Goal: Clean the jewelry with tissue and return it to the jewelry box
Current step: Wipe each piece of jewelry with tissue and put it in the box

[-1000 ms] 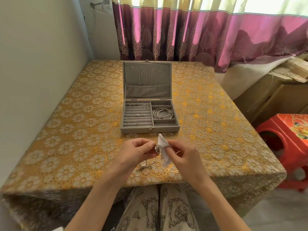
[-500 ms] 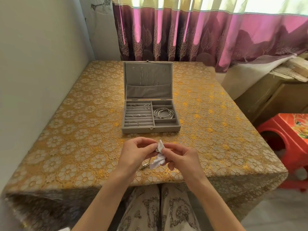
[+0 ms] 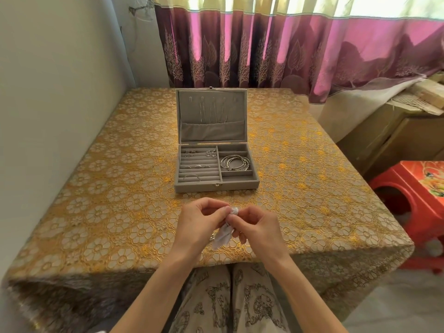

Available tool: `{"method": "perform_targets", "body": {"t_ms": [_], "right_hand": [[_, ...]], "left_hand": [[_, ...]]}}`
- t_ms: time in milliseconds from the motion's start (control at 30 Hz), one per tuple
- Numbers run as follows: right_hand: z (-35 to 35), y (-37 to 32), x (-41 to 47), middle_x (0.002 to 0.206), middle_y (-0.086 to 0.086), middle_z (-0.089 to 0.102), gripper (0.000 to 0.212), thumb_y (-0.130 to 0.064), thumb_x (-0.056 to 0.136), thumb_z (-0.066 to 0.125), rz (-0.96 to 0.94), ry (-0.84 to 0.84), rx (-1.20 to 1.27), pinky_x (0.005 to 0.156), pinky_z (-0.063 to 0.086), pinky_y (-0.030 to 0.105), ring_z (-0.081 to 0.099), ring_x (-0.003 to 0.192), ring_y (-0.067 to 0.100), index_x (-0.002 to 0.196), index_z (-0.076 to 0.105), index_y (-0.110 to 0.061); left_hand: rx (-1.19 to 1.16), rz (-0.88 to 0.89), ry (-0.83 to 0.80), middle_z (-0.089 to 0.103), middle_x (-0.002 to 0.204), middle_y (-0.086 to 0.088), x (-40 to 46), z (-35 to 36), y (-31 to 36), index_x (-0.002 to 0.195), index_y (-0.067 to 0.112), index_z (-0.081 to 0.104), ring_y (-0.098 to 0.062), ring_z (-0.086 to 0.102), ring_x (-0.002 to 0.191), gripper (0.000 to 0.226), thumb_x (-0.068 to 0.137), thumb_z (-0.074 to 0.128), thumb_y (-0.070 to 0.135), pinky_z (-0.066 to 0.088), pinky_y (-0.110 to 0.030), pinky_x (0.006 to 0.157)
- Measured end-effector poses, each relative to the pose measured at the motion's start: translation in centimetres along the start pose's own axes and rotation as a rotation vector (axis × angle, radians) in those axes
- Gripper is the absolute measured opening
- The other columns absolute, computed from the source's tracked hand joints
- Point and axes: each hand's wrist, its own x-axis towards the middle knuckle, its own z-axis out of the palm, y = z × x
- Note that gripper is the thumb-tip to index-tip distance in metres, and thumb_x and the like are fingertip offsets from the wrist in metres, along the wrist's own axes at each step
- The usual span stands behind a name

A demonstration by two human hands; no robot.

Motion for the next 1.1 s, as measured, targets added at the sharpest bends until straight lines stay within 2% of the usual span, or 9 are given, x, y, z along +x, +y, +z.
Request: {"method": "perform_targets", "body": {"t_ms": [167, 267, 333, 467, 533, 733, 833, 967, 1100], "right_hand": [[-0.1, 0.6, 0.2, 0.068, 0.006, 0.066, 0.01, -0.02, 0.083, 0.067, -0.08, -0.008, -0.148, 0.055, 0.05, 0.031, 0.061, 0.061, 0.017, 0.081, 0.065, -0.011], [-0.2, 0.6, 0.2, 0.075, -0.006, 0.064, 0.01, -0.016, 0.089, 0.059, -0.176, -0.063, -0.287, 0.06, 0.045, 0.015, 0.058, 0.07, 0.004, 0.093, 0.067, -0.014], [-0.2, 0.5, 0.1, 0.079, -0.014, 0.061, 0.015, -0.013, 0.091, 0.055, -0.217, -0.077, -0.343, 0.064, 0.041, 0.009, 0.056, 0.075, -0.002, 0.099, 0.067, -0.015], [-0.3, 0.9, 0.3, 0.072, 0.003, 0.063, 0.014, -0.02, 0.089, 0.059, -0.247, -0.088, -0.421, 0.056, 0.04, 0.021, 0.055, 0.065, 0.014, 0.086, 0.065, -0.008], [-0.5, 1.1, 0.5, 0.069, 0.004, 0.061, 0.018, -0.023, 0.089, 0.059, -0.253, -0.095, -0.451, 0.056, 0.039, 0.023, 0.053, 0.062, 0.017, 0.082, 0.063, -0.006], [-0.3, 1.6, 0.2, 0.06, -0.003, 0.057, 0.02, -0.025, 0.092, 0.054, -0.323, -0.061, -0.448, 0.049, 0.04, 0.023, 0.052, 0.055, 0.016, 0.073, 0.054, -0.02], [-0.1, 1.8, 0.2, 0.054, -0.01, 0.048, 0.024, -0.021, 0.094, 0.051, -0.332, -0.017, -0.404, 0.045, 0.03, 0.016, 0.043, 0.05, 0.01, 0.07, 0.054, -0.019], [0.0, 1.5, 0.1, 0.057, -0.018, 0.043, 0.022, -0.015, 0.093, 0.051, -0.364, -0.042, -0.457, 0.049, 0.03, 0.01, 0.045, 0.053, 0.001, 0.072, 0.052, -0.021], [-0.4, 1.8, 0.1, 0.062, -0.014, 0.047, 0.019, -0.011, 0.092, 0.054, -0.348, -0.101, -0.486, 0.054, 0.031, 0.01, 0.045, 0.058, 0.001, 0.073, 0.056, -0.012]], "left_hand": [[-0.09, -0.068, 0.012, 0.071, 0.081, -0.01, 0.0, 0.1, 0.0, 0.084, 0.005, 0.069, -0.018, 0.07, 0.075, 0.006, 0.078, 0.069, 0.004, 0.057, -0.024, 0.065], [-0.093, -0.105, -0.001, 0.071, 0.081, -0.012, 0.1, -0.1, 0.2, 0.082, 0.004, 0.069, -0.019, 0.069, 0.074, 0.005, 0.077, 0.071, 0.003, 0.058, -0.026, 0.065], [-0.093, -0.105, -0.006, 0.071, 0.081, -0.013, 0.2, -0.2, 0.2, 0.082, 0.003, 0.07, -0.019, 0.069, 0.073, 0.005, 0.077, 0.071, 0.003, 0.057, -0.025, 0.064], [-0.111, -0.1, -0.021, 0.071, 0.08, -0.014, 0.1, -0.3, 0.1, 0.082, 0.001, 0.069, -0.018, 0.07, 0.071, 0.005, 0.077, 0.07, 0.0, 0.055, -0.021, 0.061], [-0.118, -0.105, -0.025, 0.071, 0.079, -0.013, 0.0, -0.3, 0.0, 0.081, 0.001, 0.069, -0.019, 0.07, 0.071, 0.005, 0.076, 0.07, -0.001, 0.055, -0.021, 0.061], [-0.071, -0.069, -0.028, 0.071, 0.082, -0.012, 0.3, -0.6, 0.0, 0.085, 0.003, 0.069, -0.019, 0.07, 0.076, 0.006, 0.079, 0.068, 0.002, 0.056, -0.021, 0.066], [-0.055, -0.059, -0.035, 0.07, 0.085, -0.012, 0.3, -0.5, 0.0, 0.088, 0.003, 0.068, -0.018, 0.069, 0.078, 0.007, 0.081, 0.067, 0.004, 0.056, -0.02, 0.067], [-0.024, -0.066, -0.034, 0.069, 0.087, -0.01, 0.4, -0.3, -0.1, 0.09, 0.005, 0.067, -0.016, 0.069, 0.079, 0.012, 0.078, 0.071, 0.008, 0.056, -0.02, 0.068], [-0.077, -0.126, -0.016, 0.068, 0.082, -0.009, 0.8, -0.5, -0.4, 0.089, 0.004, 0.065, -0.019, 0.067, 0.079, 0.011, 0.079, 0.069, 0.001, 0.057, -0.027, 0.073]]}}
